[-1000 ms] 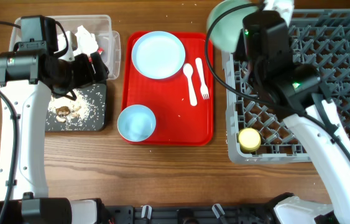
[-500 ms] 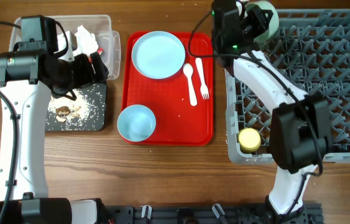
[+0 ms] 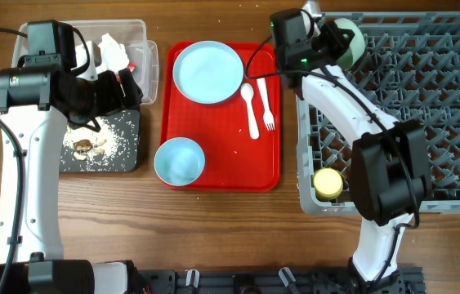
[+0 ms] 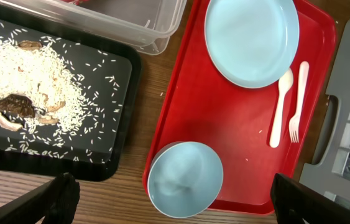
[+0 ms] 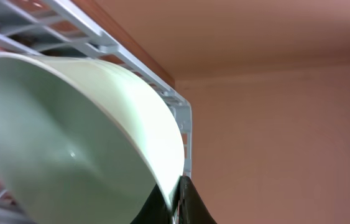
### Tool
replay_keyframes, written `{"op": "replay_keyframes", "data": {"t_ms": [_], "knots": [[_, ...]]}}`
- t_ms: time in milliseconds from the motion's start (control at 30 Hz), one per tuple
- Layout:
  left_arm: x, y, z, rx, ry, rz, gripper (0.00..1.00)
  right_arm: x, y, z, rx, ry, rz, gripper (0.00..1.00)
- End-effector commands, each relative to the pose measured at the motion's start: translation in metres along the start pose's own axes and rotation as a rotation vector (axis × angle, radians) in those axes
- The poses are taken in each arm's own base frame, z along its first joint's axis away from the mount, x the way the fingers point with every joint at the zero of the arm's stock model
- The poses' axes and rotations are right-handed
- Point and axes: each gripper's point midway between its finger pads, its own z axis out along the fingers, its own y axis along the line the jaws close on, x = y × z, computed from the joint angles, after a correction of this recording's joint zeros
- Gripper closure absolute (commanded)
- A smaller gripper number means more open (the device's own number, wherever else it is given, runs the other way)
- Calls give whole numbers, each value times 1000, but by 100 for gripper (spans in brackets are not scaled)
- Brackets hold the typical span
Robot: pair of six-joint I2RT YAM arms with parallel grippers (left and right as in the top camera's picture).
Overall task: Sort waste into correct bins and load items into the dishwasher rack
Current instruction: 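Reach the right gripper to the light blue bowl and grasp it, then place the light blue bowl into the dish rack with the right gripper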
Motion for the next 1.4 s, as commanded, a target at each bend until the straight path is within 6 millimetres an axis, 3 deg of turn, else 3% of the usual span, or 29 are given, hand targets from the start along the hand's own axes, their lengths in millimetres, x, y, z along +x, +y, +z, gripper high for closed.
{"op": "replay_keyframes", "data": {"t_ms": [0,33,100,133,267,367,433,467,500,533,567,667,733,833,1033,1200,1267,1333,1367], "knots": [[-2,0,-2,1,-8,0,0,-24,47,-33,-105,-128,-159,74],[-2,1,-2,1,-8,-1,0,-26,48,-38,-103,-136,-164,49],[-2,1,-2,1,-8,-1,0,-35,56,-55,-115,-178,-172,12],[-2,0,-2,1,-8,0,0,-39,56,-59,-118,-195,-159,6],[-2,0,-2,1,-8,0,0,-49,36,-69,-146,-255,-87,0],[-2,0,-2,1,-8,0,0,-59,7,-95,-276,-365,128,0],[-2,0,-2,1,-8,0,0,-56,41,-158,-764,-440,318,3],[-2,0,-2,1,-8,0,0,-51,75,-226,-1226,-451,357,10],[-2,0,-2,1,-8,0,0,-43,90,-279,-1572,-419,361,12],[-2,0,-2,2,-8,0,0,-31,103,-317,-1828,-355,340,13],[-2,0,-2,1,-8,0,0,-23,120,-327,-1891,-246,355,16],[-2,0,-2,2,-8,0,0,0,171,-323,-1811,9,402,22],[-2,0,-2,2,-8,0,0,18,202,-317,-1650,150,488,30],[-2,0,-2,2,-8,0,0,35,224,-308,-1449,219,596,43],[-2,1,-2,1,-8,-1,0,40,258,-309,-1434,231,610,56],[-2,0,-2,1,-8,0,0,36,259,-311,-1447,222,615,95],[-2,0,-2,2,-8,0,0,38,255,-307,-1441,213,591,96],[-2,0,-2,1,-8,0,0,27,217,-301,-1438,144,590,96],[-2,0,-2,1,-8,0,0,16,167,-291,-1403,60,633,96]]}}
